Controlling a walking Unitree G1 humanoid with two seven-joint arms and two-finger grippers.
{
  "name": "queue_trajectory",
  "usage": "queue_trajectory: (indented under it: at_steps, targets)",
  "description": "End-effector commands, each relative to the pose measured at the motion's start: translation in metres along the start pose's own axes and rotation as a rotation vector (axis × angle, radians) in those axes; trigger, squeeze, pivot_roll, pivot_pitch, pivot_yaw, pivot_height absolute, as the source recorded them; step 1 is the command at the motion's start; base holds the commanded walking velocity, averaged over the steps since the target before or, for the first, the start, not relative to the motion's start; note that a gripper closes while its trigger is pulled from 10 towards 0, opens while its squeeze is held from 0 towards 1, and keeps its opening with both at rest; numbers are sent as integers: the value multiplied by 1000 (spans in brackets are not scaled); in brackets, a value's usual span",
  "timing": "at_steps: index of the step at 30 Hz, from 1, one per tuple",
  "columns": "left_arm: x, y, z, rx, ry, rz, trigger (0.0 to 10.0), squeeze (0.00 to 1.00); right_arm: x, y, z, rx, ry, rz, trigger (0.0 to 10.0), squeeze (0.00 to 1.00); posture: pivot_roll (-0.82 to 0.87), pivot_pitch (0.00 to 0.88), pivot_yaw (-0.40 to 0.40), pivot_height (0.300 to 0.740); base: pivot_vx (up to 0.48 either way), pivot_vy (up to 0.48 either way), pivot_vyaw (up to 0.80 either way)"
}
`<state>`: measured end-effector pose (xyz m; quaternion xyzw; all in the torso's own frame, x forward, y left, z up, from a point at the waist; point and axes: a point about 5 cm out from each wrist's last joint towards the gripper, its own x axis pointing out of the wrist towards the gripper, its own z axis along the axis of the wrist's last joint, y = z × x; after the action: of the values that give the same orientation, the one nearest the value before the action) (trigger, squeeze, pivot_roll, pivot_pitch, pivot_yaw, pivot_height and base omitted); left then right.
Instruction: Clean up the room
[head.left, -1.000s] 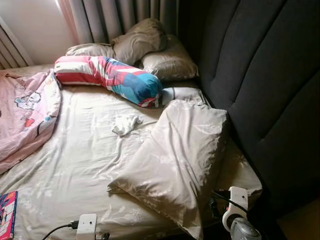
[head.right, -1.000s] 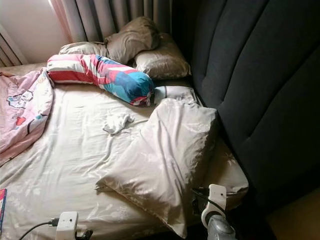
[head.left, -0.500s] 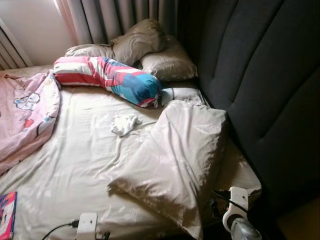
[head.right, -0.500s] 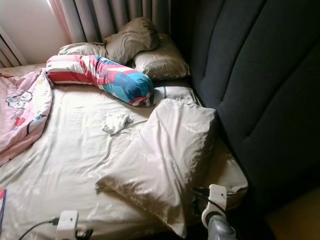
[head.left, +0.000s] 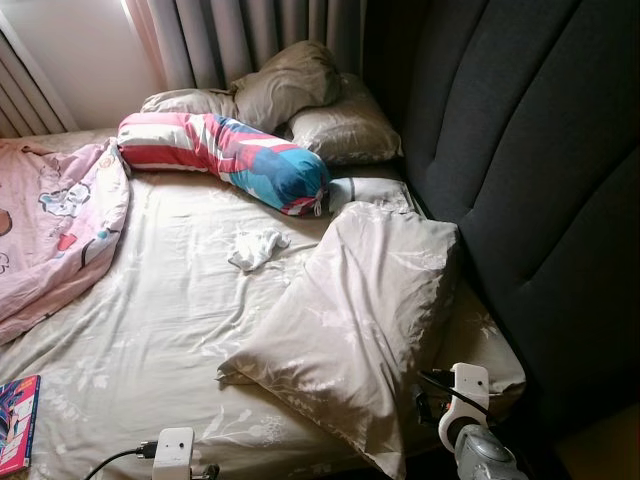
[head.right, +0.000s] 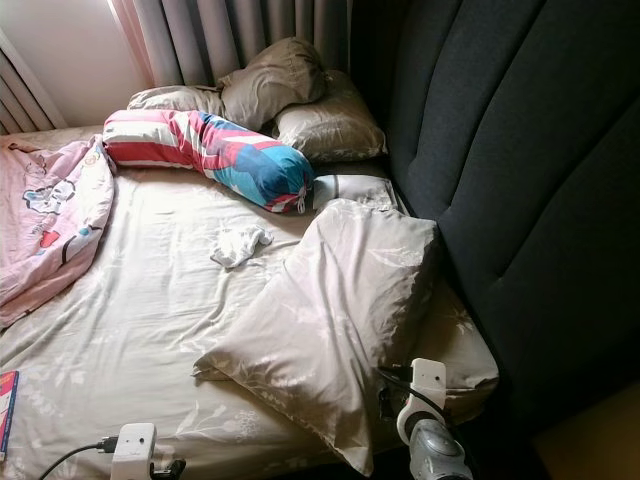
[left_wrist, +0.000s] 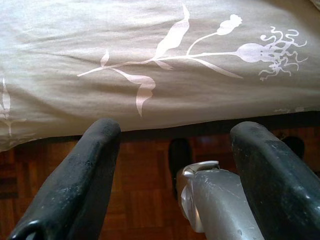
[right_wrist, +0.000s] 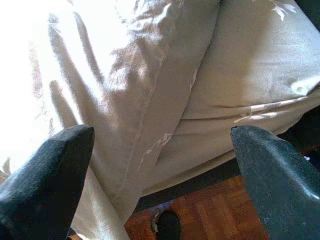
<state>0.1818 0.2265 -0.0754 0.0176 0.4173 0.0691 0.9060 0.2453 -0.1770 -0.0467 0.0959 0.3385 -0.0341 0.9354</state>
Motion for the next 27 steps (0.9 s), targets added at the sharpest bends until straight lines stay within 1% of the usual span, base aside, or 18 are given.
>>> queue_trajectory:
  at_steps: [1,3,5,8,14,19,27]
  targets:
    - [-1,2,-6,-18,24,10,10000,0,0,1,0,0,-5,0,10000,0,80,46,-20,740,0,0,0]
    - [-1,2,-6,-21,24,11,10000,0,0,1,0,0,-6,0,10000,0,80,46,-20,740,0,0,0]
    - [-2,2,-7,-31,24,12,10000,0,0,1,1,-22,-11,-1,10000,0,81,48,-20,740,0,480,0]
    - [-1,2,-7,-26,24,12,10000,0,0,2,2,-34,-16,-3,10000,0,81,50,-20,740,0,480,800]
    - [-1,2,-6,-13,23,13,10000,0,0,3,1,-18,-12,8,10000,0,81,55,-20,740,0,0,800]
    - [-1,2,-6,-23,23,19,10000,0,0,4,0,-3,-8,7,10000,0,83,58,-21,740,0,0,0]
    - [-1,3,-6,-9,20,15,10000,0,0,0,0,3,-11,-18,10000,0,81,66,-17,740,0,0,0]
